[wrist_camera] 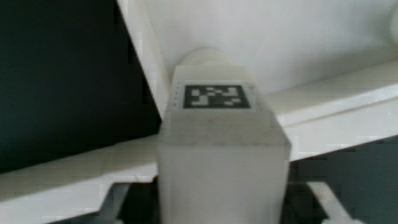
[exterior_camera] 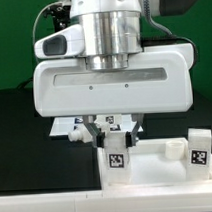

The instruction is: Assemble square table

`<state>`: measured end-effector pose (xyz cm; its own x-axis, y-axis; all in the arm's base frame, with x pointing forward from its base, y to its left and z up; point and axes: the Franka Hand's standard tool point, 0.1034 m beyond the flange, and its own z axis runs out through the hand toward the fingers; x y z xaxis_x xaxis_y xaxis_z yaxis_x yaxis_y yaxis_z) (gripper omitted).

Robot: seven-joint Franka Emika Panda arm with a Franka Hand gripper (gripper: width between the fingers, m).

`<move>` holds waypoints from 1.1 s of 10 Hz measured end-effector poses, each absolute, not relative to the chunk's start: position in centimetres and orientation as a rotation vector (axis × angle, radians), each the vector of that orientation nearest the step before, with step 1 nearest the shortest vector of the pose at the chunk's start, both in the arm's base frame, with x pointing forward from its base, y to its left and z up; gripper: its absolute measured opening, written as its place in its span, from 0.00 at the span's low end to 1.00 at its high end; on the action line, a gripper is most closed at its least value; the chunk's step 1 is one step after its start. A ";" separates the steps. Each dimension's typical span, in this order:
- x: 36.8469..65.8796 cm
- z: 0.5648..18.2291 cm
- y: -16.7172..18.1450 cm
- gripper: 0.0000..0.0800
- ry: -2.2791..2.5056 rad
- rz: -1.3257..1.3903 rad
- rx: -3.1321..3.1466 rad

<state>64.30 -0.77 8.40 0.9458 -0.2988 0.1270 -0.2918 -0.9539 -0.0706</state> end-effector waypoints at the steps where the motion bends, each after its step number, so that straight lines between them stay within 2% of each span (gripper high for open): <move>1: 64.3 8.4 -0.9 0.35 0.663 -0.209 -3.010; 5: 63.7 8.4 -1.4 0.35 1.593 -0.089 -2.546; 11: 63.4 8.3 -0.9 0.36 2.222 0.006 -1.996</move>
Offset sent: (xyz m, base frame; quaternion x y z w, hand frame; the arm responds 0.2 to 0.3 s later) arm -0.0020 -0.0086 -0.0053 0.0689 -0.0487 0.5352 0.8405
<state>63.40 -0.87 8.29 -0.1000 -0.9881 -0.1172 -0.9887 0.1119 -0.0998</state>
